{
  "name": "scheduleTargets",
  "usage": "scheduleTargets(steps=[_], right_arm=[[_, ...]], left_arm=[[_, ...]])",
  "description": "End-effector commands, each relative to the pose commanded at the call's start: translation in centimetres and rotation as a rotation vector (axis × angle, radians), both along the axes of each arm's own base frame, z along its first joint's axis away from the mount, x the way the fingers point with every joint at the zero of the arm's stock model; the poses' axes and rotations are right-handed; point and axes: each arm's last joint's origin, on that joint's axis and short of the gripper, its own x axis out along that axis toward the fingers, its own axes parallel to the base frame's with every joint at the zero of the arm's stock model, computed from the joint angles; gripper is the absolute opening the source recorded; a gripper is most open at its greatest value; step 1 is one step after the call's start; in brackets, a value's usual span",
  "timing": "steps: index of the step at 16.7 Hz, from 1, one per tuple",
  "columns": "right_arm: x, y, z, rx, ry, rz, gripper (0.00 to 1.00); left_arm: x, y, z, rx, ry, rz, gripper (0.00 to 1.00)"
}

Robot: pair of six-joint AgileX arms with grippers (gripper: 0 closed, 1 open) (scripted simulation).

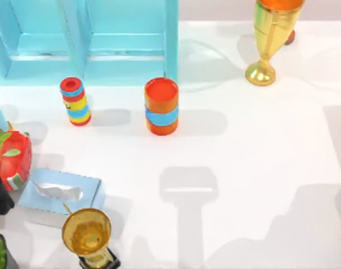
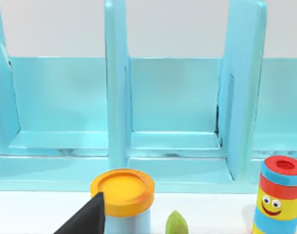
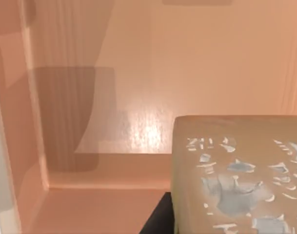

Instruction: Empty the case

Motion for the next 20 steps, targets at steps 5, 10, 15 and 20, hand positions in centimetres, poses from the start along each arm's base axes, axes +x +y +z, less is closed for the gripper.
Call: scheduleTargets(steps=[5, 10, 15, 20], right_arm=[[3.8, 3.5, -1.5, -0.005, -0.009, 0.021, 0.00], [6.8, 13.2, -3.3, -0.013, -0.005, 0.064, 0.00], [7.2, 18.2, -4.9, -0.026, 0.006, 0.061, 0.00], [7.5, 22.1, -6.9, -0.026, 0.003, 0.027, 0.00]], left_arm=[[0.0, 0.0, 0.0, 0.000, 0.000, 0.000, 1.00], [0.0, 0.0, 0.0, 0.000, 0.000, 0.000, 1.00], [0.0, 0.0, 0.0, 0.000, 0.000, 0.000, 1.00], [0.0, 0.0, 0.0, 0.000, 0.000, 0.000, 1.00]])
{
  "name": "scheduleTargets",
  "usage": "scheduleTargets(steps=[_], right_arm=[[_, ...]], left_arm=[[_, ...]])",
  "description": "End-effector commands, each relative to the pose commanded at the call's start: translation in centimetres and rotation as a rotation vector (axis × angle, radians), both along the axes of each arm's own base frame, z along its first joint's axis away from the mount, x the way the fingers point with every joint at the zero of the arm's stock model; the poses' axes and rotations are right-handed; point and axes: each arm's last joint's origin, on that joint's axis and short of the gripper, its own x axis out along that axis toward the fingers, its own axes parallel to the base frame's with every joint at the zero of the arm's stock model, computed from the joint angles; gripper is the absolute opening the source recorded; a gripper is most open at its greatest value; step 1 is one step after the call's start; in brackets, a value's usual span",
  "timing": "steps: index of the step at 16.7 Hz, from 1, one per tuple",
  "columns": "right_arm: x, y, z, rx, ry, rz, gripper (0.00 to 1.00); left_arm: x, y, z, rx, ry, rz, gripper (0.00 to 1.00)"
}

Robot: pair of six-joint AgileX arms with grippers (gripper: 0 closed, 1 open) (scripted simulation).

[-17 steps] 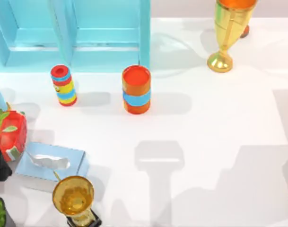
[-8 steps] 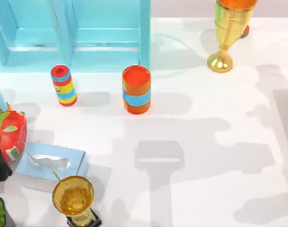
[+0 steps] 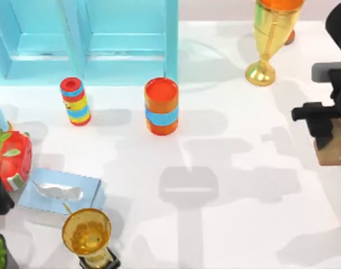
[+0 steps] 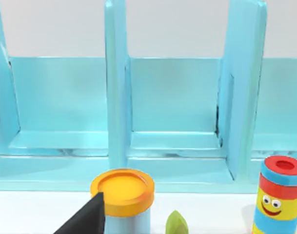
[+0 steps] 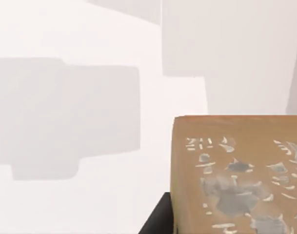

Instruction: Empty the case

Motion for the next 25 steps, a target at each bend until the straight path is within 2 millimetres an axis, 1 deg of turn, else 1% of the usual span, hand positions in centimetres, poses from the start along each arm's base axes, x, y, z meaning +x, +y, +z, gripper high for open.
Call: scheduleTargets(steps=[3, 5, 10, 17, 21, 25], right_arm=[[0.1, 1.7, -1.5, 0.016, -0.006, -0.024, 0.00], [0.1, 2.2, -1.9, 0.021, -0.006, -0.028, 0.00], [0.1, 2.0, -1.9, 0.022, -0.008, -0.033, 0.00], [0.1, 2.2, -6.3, 0.022, -0.007, -0.028, 0.00], [0.1, 2.2, -6.4, 0.021, -0.006, -0.028, 0.00], [0.1, 2.2, -6.4, 0.021, -0.006, -0.028, 0.30]], left_arm=[[0.0, 0.0, 0.0, 0.000, 0.000, 0.000, 1.00], [0.0, 0.0, 0.0, 0.000, 0.000, 0.000, 1.00], [0.0, 0.0, 0.0, 0.000, 0.000, 0.000, 1.00], [0.0, 0.0, 0.0, 0.000, 0.000, 0.000, 1.00], [0.0, 0.0, 0.0, 0.000, 0.000, 0.000, 1.00], [0.0, 0.0, 0.0, 0.000, 0.000, 0.000, 1.00]])
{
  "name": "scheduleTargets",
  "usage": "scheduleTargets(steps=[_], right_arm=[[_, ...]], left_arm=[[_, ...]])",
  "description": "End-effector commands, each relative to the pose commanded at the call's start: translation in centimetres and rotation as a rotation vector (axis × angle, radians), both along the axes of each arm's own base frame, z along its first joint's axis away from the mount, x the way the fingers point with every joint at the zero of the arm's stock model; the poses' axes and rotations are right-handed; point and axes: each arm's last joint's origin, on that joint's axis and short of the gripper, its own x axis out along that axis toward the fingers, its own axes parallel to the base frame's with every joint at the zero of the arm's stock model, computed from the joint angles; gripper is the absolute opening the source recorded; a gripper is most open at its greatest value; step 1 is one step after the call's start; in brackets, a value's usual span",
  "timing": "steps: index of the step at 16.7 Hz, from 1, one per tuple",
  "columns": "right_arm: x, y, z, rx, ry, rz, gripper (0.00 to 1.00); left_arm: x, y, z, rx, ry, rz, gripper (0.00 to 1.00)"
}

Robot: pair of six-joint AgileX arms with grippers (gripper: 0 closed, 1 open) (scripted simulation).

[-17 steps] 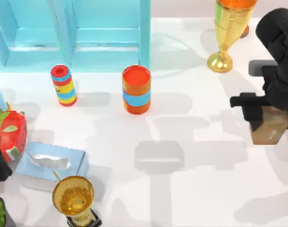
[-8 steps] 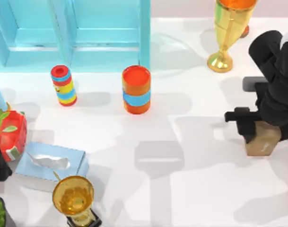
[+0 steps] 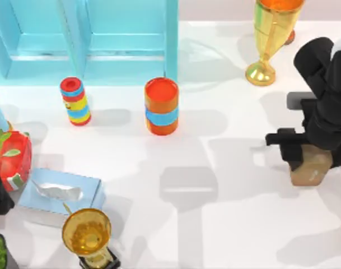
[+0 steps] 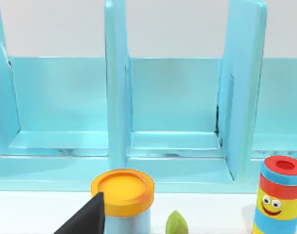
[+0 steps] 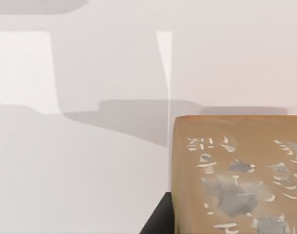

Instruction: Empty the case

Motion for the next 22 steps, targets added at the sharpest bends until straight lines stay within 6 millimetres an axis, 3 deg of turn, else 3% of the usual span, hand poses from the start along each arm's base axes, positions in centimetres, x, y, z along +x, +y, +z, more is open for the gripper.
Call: scheduleTargets(steps=[9, 19, 22], right_arm=[[0.0, 0.0, 0.0, 0.000, 0.000, 0.000, 0.98], [0.0, 0.0, 0.1, 0.001, -0.002, -0.001, 1.00], [0.4, 0.1, 2.1, 0.004, -0.012, -0.001, 1.00]], left_arm=[[0.0, 0.0, 0.0, 0.000, 0.000, 0.000, 1.00], [0.0, 0.0, 0.0, 0.000, 0.000, 0.000, 1.00], [0.0, 0.0, 0.0, 0.000, 0.000, 0.000, 1.00]])
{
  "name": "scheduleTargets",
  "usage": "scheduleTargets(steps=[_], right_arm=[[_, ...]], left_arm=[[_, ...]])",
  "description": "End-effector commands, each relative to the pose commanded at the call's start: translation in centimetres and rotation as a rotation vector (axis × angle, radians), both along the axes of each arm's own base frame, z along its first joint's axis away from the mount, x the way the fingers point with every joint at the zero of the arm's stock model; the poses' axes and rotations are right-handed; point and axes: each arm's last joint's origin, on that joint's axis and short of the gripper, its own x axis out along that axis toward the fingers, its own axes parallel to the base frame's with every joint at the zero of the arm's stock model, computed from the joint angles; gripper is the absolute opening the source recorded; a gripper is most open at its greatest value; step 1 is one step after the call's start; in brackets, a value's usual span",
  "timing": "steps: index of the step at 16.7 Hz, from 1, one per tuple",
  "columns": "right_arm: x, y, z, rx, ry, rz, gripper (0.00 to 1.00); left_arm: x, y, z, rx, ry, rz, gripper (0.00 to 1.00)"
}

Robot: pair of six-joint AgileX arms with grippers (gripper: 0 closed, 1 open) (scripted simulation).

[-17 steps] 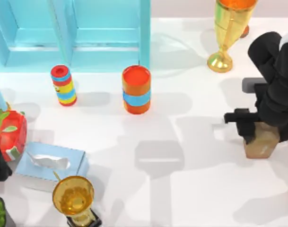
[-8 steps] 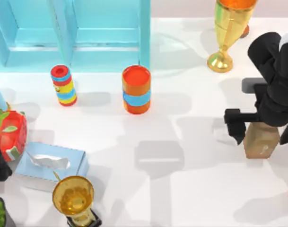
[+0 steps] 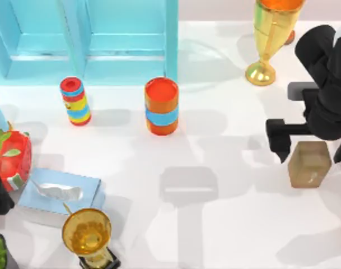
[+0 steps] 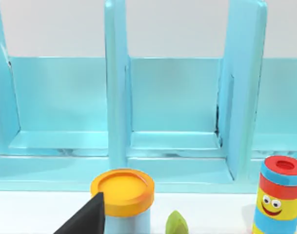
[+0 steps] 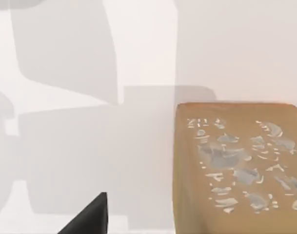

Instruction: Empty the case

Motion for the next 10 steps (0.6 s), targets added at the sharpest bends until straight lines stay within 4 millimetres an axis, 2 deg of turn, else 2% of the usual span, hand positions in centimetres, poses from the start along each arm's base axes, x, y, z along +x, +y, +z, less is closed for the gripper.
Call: scheduleTargets(steps=[7, 10], right_arm=[[-0.4, -0.2, 5.7, -0.004, 0.014, -0.001, 1.00], [-0.4, -0.2, 5.9, -0.004, 0.012, -0.001, 1.00]], left_arm=[[0.0, 0.0, 0.0, 0.000, 0.000, 0.000, 1.00], [0.0, 0.0, 0.0, 0.000, 0.000, 0.000, 1.00]])
